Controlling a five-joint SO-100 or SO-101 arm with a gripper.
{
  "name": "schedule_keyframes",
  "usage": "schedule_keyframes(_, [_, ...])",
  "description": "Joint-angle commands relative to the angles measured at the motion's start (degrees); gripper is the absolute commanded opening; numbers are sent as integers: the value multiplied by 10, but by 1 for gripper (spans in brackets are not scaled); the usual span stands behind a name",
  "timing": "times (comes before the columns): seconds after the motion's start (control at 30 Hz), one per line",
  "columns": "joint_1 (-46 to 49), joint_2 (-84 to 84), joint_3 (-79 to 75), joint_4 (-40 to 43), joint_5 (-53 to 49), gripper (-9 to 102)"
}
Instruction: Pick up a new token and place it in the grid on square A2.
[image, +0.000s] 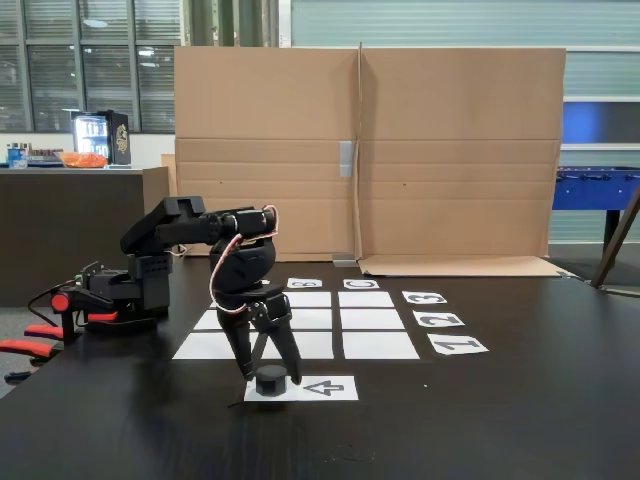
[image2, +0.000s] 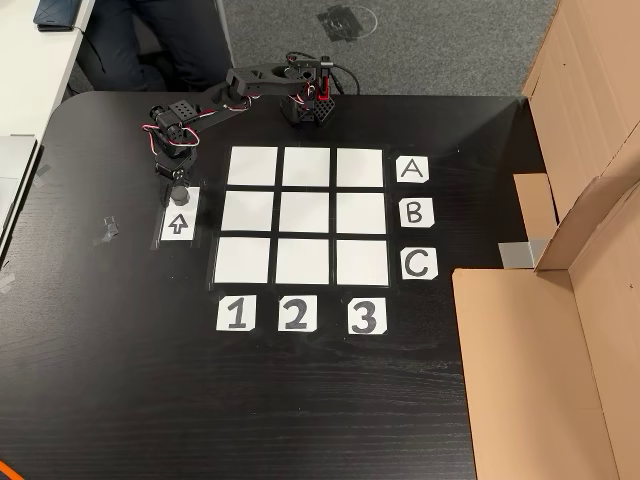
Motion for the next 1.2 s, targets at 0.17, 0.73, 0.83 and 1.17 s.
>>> schedule_keyframes(0.17, [-2, 4, -22, 6, 2, 31])
schedule_keyframes(0.73, [-17, 0, -24, 10, -8, 27])
schedule_keyframes(0.83, [-17, -1, -25, 10, -8, 25])
schedule_keyframes(1.17, [-13, -6, -36, 10, -4, 23])
